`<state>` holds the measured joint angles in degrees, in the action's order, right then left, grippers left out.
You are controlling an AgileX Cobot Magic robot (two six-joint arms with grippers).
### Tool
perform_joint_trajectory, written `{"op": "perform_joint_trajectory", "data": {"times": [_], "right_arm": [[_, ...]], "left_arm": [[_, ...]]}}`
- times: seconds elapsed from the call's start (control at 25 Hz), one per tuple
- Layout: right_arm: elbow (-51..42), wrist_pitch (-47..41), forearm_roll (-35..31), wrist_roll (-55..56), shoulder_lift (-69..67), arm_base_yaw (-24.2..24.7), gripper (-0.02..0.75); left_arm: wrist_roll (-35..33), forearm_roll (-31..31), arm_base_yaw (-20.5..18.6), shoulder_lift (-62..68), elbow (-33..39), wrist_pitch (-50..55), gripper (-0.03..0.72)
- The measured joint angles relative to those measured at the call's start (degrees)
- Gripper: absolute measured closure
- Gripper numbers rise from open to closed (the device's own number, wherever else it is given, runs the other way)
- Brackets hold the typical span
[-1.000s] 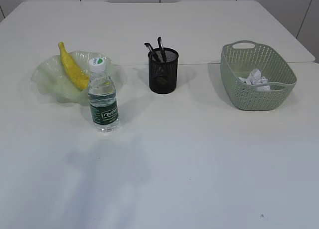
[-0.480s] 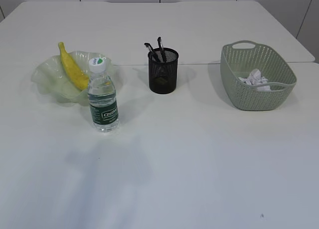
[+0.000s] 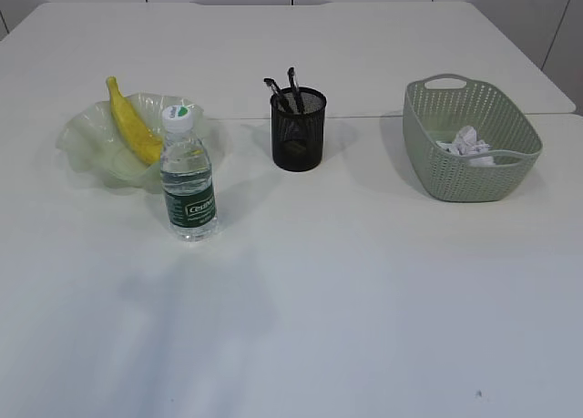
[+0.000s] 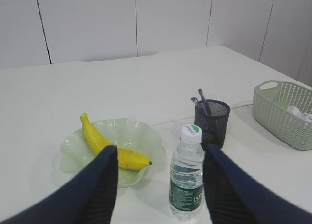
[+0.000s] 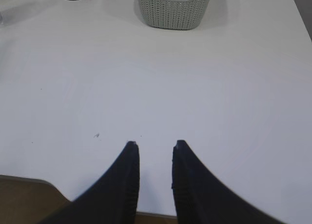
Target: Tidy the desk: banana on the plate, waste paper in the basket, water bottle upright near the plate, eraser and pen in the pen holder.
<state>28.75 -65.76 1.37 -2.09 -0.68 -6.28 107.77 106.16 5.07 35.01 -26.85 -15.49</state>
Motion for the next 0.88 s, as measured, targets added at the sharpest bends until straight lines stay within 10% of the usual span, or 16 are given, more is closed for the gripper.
{"op": "perform_joint_trajectory", "data": {"times": [0.68,0.88], "right_arm": [[0.0,0.0,0.0,-0.1,0.0,0.0,0.56],[0.0,0.1,0.0,-0.1,0.0,0.0,0.56]], "left_arm": [[-0.3,-0.2,0.0,-0.1,0.4,1.7,0.3],[-12.2,-11.4,0.0,-0.1,0.4,1.6,0.3]]}}
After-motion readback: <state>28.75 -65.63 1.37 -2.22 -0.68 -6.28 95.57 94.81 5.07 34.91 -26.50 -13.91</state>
